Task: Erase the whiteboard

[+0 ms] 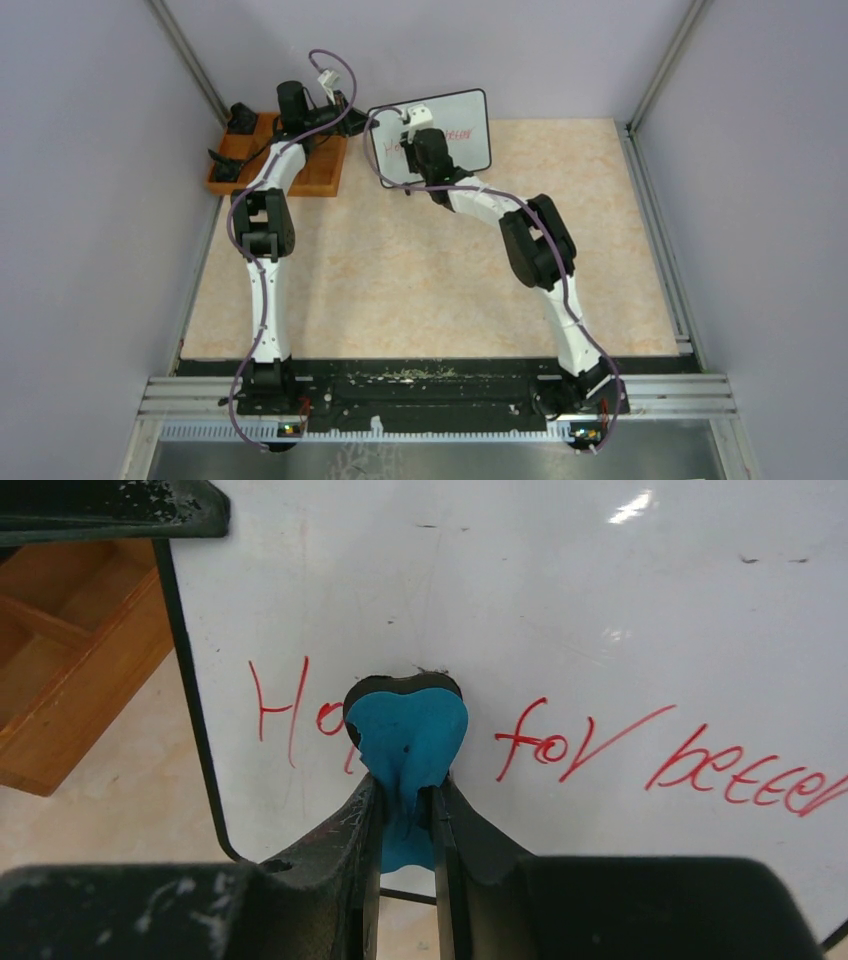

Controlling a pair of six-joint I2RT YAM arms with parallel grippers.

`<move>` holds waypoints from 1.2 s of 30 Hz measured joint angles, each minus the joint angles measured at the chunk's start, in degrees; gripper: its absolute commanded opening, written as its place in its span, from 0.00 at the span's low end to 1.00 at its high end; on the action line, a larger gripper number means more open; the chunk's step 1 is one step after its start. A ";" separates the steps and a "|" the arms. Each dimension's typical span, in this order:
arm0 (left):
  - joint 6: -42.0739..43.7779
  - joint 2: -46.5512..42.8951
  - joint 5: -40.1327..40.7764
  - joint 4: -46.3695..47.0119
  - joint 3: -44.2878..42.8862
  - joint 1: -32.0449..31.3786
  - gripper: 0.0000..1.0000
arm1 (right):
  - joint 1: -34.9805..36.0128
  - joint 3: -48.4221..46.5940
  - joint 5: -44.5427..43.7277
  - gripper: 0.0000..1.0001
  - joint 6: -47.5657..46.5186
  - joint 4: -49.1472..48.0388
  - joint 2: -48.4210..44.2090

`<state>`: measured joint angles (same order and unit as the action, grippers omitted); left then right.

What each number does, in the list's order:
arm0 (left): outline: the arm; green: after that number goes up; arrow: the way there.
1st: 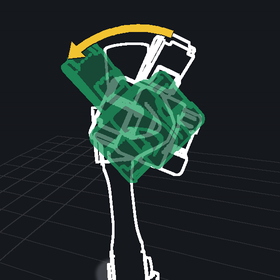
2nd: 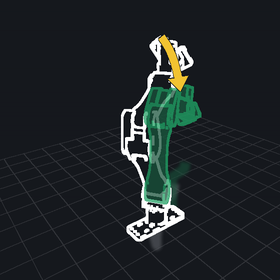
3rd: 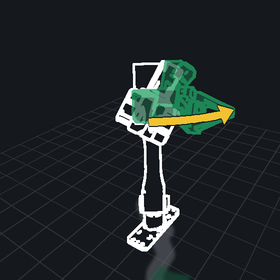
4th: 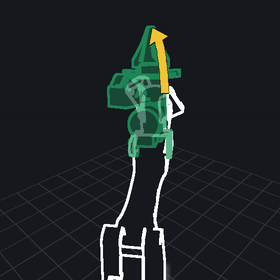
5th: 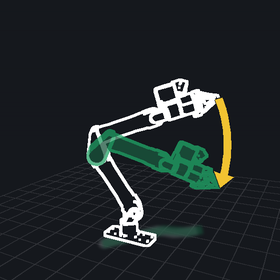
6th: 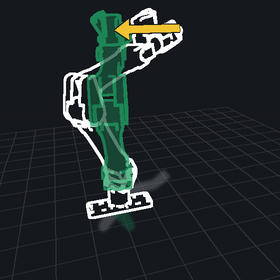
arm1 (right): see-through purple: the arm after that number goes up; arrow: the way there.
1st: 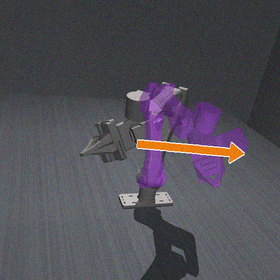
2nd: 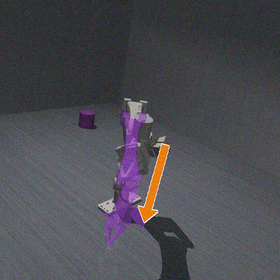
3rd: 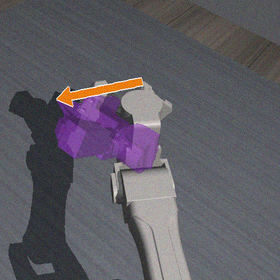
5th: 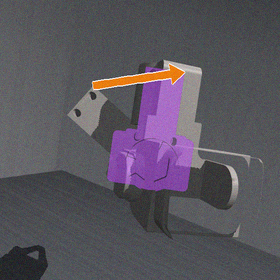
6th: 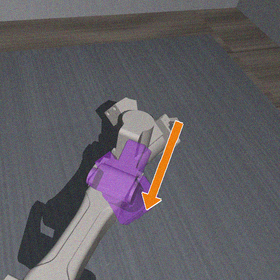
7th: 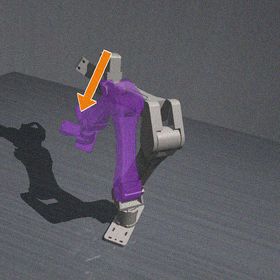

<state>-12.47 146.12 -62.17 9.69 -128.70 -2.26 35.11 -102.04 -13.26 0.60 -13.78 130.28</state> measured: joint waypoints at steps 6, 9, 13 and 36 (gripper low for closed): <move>0.33 -0.11 0.00 -0.37 0.02 0.00 0.00 | 1.92 -5.05 0.15 0.00 -0.11 0.66 3.89; 0.52 -0.20 0.02 -0.72 0.02 0.00 0.00 | 2.91 -7.87 0.33 0.00 -0.50 1.84 5.66; 0.92 -0.39 0.07 -1.25 0.02 0.00 0.00 | 4.15 -12.26 0.66 0.00 -0.96 3.08 7.93; 2.93 -1.05 1.40 -3.50 0.61 0.00 0.00 | 4.11 -13.57 -0.26 0.00 -1.42 2.14 9.70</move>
<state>-9.54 145.08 -60.77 6.20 -128.09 -2.26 39.22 -115.61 -13.52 -0.82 -11.64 139.98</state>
